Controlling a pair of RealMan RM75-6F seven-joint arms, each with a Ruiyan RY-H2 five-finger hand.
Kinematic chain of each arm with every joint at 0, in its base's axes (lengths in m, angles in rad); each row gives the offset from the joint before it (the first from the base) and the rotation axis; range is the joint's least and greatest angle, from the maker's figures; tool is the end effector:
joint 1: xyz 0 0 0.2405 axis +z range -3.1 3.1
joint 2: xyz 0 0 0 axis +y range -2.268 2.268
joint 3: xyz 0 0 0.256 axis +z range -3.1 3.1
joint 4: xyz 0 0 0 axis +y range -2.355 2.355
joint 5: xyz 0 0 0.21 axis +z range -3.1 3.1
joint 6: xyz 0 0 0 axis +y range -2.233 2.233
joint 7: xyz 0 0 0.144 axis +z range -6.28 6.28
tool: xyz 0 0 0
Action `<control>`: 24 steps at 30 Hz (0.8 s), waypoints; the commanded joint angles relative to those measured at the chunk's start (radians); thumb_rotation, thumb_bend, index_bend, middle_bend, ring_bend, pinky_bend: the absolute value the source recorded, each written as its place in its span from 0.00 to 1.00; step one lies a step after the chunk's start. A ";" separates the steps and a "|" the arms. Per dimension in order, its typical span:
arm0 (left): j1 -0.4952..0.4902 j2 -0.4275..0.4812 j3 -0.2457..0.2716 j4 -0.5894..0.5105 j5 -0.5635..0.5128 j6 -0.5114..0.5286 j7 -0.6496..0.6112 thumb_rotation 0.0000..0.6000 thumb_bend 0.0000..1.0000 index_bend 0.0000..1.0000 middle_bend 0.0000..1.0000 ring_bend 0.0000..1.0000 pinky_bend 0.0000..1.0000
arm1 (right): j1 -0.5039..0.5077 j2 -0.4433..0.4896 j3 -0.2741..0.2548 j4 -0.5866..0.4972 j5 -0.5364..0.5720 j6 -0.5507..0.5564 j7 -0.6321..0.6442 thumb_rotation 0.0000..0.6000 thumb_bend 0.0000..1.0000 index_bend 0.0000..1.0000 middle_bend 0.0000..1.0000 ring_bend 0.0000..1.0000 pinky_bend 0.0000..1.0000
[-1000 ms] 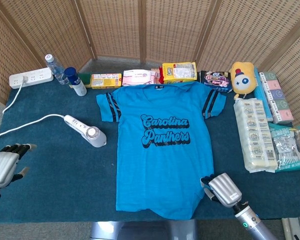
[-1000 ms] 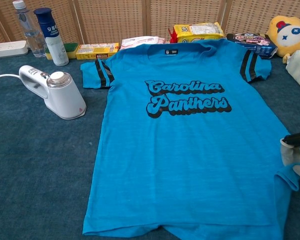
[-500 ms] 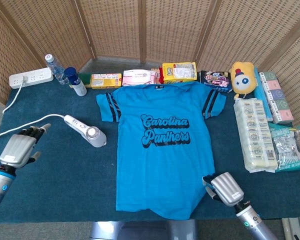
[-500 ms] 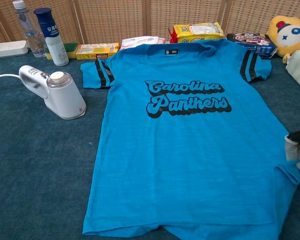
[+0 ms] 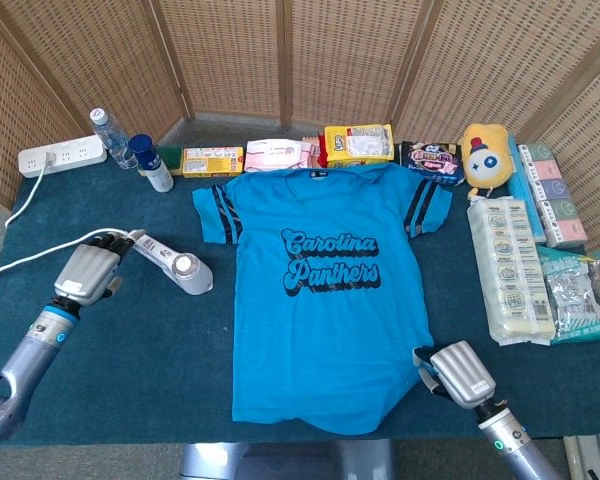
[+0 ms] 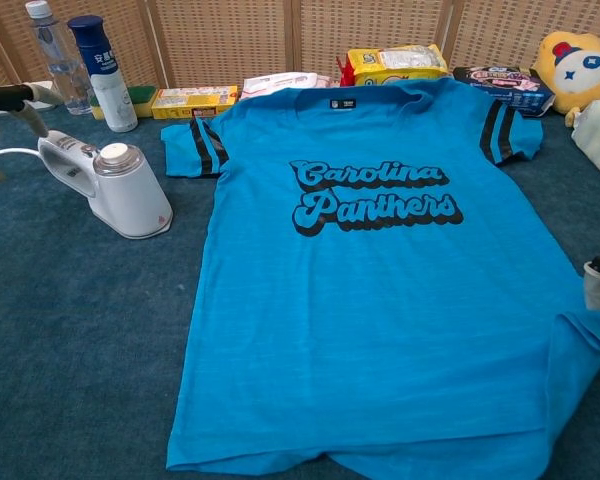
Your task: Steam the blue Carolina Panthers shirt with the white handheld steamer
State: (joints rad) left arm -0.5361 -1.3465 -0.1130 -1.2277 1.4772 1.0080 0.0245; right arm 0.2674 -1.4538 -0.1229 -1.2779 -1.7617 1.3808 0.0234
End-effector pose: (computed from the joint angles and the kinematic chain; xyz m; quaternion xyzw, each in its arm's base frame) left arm -0.2755 0.3388 0.0767 -0.7485 -0.3095 -0.3173 0.4933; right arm -0.2856 -0.1913 0.0270 0.7547 -0.3347 0.3941 0.4039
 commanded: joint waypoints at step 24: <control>-0.174 -0.181 0.000 0.266 0.013 -0.106 -0.090 1.00 0.34 0.04 0.26 0.17 0.30 | -0.010 0.008 0.015 0.008 0.025 0.002 0.008 1.00 0.59 0.65 0.64 0.67 0.78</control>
State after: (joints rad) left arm -0.7044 -1.5228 -0.1128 -0.9669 1.4917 0.9061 -0.0600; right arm 0.2578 -1.4457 -0.1081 -1.2703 -1.7369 1.3832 0.0315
